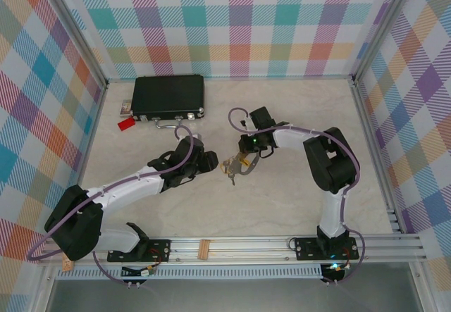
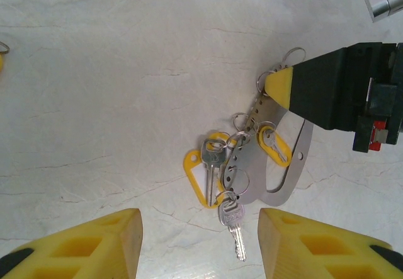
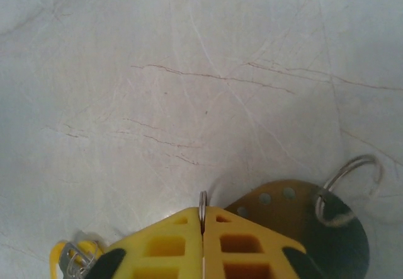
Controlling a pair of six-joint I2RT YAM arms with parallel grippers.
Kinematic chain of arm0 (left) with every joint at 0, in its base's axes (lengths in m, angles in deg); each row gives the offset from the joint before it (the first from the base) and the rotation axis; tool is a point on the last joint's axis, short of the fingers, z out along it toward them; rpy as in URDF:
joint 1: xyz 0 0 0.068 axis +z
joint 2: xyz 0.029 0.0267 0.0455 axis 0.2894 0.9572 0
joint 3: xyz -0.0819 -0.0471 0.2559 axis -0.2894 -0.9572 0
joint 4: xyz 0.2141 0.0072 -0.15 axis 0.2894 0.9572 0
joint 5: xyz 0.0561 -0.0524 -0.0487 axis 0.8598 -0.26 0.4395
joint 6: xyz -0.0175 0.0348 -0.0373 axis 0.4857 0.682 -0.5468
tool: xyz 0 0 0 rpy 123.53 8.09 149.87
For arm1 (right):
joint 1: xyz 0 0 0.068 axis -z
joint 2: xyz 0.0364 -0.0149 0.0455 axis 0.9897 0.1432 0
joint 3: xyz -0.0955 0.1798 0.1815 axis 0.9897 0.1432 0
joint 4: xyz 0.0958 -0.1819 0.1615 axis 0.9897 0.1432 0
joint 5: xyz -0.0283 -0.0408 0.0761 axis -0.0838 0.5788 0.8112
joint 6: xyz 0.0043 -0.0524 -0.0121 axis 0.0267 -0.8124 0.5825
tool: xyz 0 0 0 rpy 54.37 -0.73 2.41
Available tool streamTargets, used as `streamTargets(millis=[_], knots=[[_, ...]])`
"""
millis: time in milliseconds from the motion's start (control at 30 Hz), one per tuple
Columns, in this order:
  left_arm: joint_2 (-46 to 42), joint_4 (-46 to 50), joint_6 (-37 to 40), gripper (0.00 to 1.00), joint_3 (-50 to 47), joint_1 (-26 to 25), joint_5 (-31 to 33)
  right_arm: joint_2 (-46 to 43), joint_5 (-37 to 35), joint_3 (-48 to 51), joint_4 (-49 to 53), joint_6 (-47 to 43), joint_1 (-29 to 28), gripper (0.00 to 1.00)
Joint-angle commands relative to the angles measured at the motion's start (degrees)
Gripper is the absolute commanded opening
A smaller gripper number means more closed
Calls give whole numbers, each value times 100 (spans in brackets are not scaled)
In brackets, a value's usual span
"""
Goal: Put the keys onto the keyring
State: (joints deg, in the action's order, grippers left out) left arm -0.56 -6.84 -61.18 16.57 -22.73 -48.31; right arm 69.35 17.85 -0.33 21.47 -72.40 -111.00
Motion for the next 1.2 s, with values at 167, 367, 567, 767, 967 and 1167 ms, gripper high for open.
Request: streamTargets(millis=[167, 367, 567, 767, 967, 1167], knots=[[-289, -222, 335, 51, 59, 44, 302, -831, 205, 368, -248, -290, -12, 0], [-337, -420, 933, 51, 288, 53, 531, -1911, 535, 830, -781, -670, -88, 0], [-414, -1087, 1621, 57, 367, 74, 516, -2956, 854, 1401, -1645, -968, -164, 0], [-706, -1590, 2366, 64, 435, 104, -59, -3819, 1223, 2078, -2727, -1003, -170, 0], [-1040, -1951, 2838, 61, 393, 131, -631, -4179, 1959, 2247, -3064, -1170, -164, 0], [-1291, -1953, 2997, 55, 410, 165, -864, -4217, 2325, 2388, -3815, -1091, -153, 0]])
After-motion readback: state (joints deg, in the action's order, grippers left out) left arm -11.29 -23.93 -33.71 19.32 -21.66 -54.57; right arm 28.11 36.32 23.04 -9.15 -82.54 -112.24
